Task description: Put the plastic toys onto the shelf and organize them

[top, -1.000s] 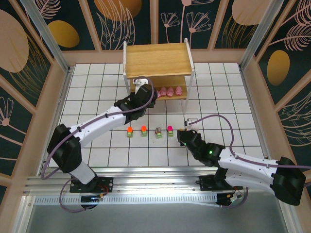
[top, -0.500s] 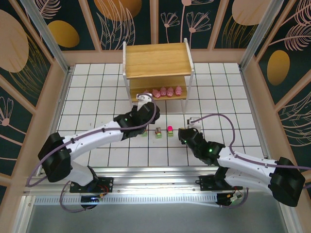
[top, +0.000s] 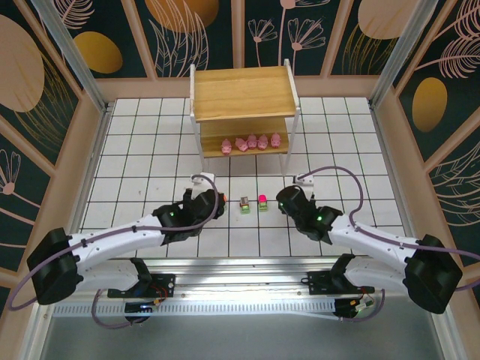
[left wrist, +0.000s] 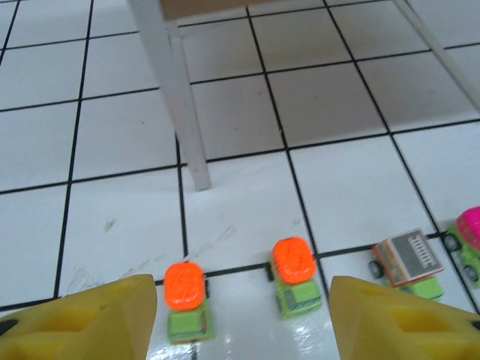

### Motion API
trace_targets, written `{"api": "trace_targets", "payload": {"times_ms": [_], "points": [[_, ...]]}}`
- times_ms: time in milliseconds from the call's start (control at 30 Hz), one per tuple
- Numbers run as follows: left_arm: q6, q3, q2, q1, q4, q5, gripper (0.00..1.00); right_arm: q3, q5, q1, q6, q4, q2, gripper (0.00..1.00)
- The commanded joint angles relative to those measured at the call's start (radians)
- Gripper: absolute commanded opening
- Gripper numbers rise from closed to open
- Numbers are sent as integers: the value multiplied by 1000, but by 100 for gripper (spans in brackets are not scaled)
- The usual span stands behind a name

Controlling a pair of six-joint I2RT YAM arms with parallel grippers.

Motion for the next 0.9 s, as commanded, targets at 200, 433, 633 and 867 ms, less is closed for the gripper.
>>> {"api": "trace_targets", "payload": {"times_ms": [200, 433, 633, 867], "points": [[-40, -146, -104, 4, 31, 4, 66, 60, -60, -48, 61, -71, 85, 56], [-13, -246, -163, 87, 125, 100, 69, 76, -109, -83, 66, -63, 174, 57], [44, -279, -164, 141, 182, 171, 70, 83, -127, -92, 61, -37, 215, 57], [92, -299, -159, 166, 244, 200, 70, 98, -133, -103, 52, -17, 259, 55]]}}
